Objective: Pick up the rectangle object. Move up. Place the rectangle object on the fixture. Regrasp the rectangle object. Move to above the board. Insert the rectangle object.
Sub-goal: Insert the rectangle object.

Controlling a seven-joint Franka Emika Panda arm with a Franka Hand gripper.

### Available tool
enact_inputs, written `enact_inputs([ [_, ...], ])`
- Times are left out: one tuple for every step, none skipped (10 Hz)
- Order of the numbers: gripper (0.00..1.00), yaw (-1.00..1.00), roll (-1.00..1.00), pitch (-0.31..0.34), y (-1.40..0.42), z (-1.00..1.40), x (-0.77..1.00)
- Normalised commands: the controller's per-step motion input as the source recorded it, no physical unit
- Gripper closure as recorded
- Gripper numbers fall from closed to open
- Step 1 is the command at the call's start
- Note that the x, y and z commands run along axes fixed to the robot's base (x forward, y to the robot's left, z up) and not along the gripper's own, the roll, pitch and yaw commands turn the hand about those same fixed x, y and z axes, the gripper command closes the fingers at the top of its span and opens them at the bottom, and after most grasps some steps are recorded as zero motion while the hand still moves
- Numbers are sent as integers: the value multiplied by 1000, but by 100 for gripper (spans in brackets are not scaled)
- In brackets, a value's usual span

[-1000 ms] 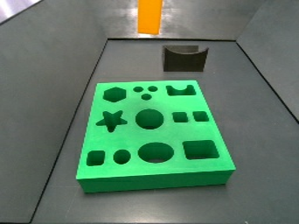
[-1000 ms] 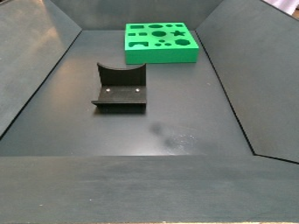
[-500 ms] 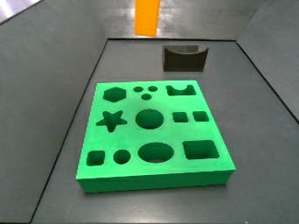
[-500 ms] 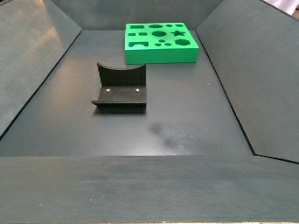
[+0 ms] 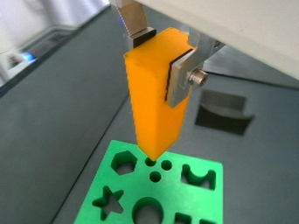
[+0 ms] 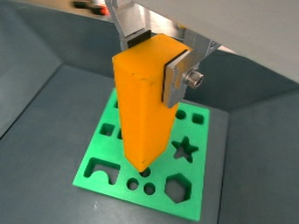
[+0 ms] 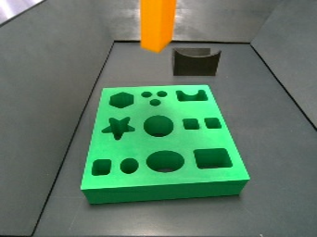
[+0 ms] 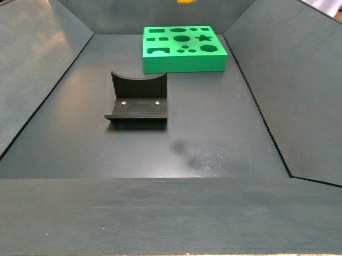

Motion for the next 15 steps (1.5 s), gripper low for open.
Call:
enact_inputs([
  [100, -529, -96, -73, -291, -257, 363],
  [100, 23, 0, 0, 0, 0, 0],
  [100, -851, -11, -74, -163, -214, 0],
  [100, -1000, 0, -20, 0, -286, 0],
  [100, -1000, 0, -20, 0, -291, 0],
  [100, -1000, 0, -20, 0, -294, 0],
  [100, -1000, 0, -20, 0, -289, 0],
  [100, -1000, 0, -19, 0, -283, 0],
  [100, -731, 0, -86, -366, -300, 54],
  [100, -429, 0, -86, -580, -431, 260],
  [100, -251, 0, -63, -691, -466, 409],
  [100, -194, 0, -51, -729, -483, 457],
  [100, -194, 0, -17, -740, -446, 466],
  [100, -189, 59, 4, -657, -143, 526],
  [100, -414, 70, 26, -494, 0, 360],
])
